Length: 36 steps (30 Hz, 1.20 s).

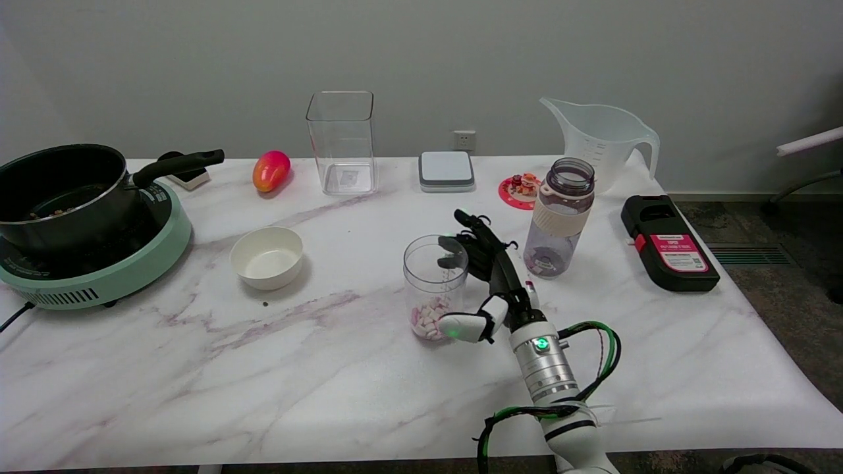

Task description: Pick up the transparent cup with pink and white candy.

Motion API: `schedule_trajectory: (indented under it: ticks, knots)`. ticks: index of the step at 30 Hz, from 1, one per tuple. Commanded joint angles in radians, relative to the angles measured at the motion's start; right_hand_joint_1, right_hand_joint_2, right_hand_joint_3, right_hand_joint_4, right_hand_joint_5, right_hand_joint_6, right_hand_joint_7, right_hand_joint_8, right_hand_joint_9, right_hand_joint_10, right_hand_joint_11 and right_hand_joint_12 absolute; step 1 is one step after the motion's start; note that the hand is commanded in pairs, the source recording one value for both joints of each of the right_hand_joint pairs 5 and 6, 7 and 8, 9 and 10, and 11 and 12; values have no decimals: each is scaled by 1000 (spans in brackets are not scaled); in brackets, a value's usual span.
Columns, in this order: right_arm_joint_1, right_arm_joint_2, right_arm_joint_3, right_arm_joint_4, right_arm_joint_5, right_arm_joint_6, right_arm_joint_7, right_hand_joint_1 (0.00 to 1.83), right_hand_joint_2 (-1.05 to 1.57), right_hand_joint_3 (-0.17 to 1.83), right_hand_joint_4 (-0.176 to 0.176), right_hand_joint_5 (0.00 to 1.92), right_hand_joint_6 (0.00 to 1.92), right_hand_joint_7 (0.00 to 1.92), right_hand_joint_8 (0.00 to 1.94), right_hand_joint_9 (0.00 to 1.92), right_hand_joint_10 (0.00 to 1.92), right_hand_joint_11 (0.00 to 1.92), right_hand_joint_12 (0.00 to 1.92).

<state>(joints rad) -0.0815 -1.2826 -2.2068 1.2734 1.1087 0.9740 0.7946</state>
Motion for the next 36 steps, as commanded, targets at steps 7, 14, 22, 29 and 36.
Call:
schedule_trajectory:
  ticks: [7, 14, 22, 29, 36]
  knots:
    - [46, -31, -10, -86, -72, -49, 109, 1141, -691, 744, 0, 287, 287, 624, 624, 514, 514, 670, 670]
    - [49, -38, -15, -90, -79, -58, 109, 1139, -682, 717, 0, 282, 282, 621, 621, 512, 512, 667, 667]
    - [49, -47, -17, -92, -80, -61, 109, 1138, -664, 713, 0, 280, 280, 618, 618, 510, 510, 663, 663]
    - [53, -49, -17, -95, -80, -70, 109, 1138, -641, 723, 0, 280, 280, 618, 618, 509, 509, 661, 661]
    - [63, -50, -17, -99, -73, -81, 109, 1148, -571, 763, 0, 284, 284, 621, 621, 511, 511, 654, 654]
